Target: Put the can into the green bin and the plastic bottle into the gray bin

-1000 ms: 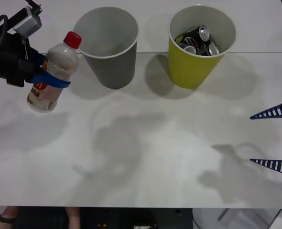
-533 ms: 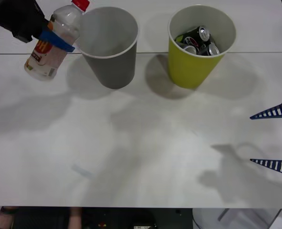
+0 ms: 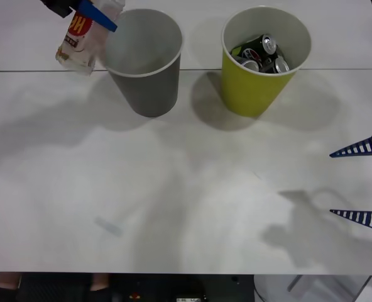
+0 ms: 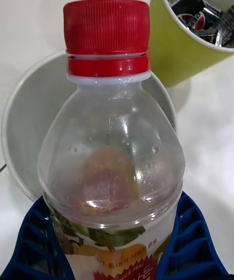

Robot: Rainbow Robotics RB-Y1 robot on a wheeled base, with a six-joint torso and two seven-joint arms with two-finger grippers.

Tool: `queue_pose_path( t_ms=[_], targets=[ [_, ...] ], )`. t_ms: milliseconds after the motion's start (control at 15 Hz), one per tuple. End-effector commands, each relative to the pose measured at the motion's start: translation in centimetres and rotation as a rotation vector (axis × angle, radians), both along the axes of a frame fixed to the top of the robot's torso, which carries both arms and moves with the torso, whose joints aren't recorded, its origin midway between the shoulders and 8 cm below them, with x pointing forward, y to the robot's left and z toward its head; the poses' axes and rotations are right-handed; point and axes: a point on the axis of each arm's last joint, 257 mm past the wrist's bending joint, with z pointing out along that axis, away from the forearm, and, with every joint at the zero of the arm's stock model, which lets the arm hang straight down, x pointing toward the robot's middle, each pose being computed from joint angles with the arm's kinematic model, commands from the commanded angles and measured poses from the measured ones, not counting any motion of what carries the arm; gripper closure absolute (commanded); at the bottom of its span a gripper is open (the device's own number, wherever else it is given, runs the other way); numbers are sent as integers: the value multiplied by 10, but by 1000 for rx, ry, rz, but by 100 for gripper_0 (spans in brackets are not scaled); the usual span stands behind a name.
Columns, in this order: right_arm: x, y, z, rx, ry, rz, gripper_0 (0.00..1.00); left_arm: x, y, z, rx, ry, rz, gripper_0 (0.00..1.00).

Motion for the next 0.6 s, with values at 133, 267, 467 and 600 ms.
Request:
queue_pose_path(
  t_ms=[133,267,467,600],
  targets=[
    [0,0,0,0,0,0,0,24,-15,6,11,-24,37,100],
    [0,0,0,0,0,0,0,34,-24,8,23,-39,50,100],
    [0,0,0,0,0,0,0,47,-45,11,2,-47,63,100],
    [0,0,0,0,0,0,0,51,-58,9,42,-68,51,99]
  ],
)
